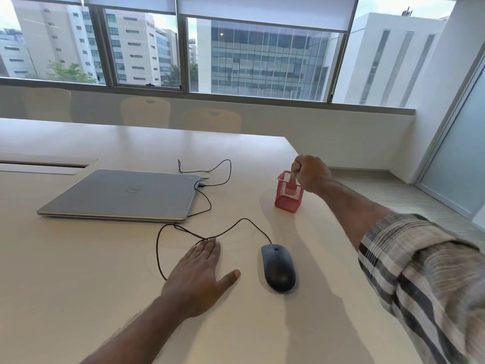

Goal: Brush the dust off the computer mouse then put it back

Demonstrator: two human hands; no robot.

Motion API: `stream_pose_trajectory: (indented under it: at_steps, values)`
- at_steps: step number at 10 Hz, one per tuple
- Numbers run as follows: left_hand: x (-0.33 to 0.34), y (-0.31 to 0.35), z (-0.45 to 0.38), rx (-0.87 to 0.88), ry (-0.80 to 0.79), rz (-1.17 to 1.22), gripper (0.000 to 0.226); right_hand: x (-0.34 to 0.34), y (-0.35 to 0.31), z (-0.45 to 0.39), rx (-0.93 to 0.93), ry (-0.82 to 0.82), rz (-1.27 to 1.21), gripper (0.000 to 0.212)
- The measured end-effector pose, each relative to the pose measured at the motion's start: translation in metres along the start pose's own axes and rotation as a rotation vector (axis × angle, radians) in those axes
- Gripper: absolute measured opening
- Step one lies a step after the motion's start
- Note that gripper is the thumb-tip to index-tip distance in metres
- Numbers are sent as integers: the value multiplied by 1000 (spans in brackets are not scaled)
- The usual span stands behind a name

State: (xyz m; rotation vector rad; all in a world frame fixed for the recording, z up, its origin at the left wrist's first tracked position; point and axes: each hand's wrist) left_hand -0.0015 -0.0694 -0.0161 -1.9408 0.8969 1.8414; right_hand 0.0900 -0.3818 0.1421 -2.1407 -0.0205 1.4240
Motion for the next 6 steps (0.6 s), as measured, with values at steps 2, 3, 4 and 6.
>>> stream_pose_trajectory:
  at_steps: [2, 3, 4, 6]
  values:
    - [-2, 2, 1, 0, -7, -7, 98, 14, 11, -10, 67, -90, -50, 19]
    - [-2, 3, 1, -1, -12, -7, 98, 18, 15, -15, 62, -88, -45, 14]
    - [-3, 4, 1, -3, -10, 1, 98, 17, 16, -12, 73, -70, -47, 23]
    - [-6, 5, 1, -1, 16, 24, 100, 8, 16, 13, -8, 188, -11, 42]
Point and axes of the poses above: each hand's wrist, its own z-axis away from the middle knuckle, its own x-axis out of the palm, y = z × x, and after that the axes turned 13 degrees about x, right-handed
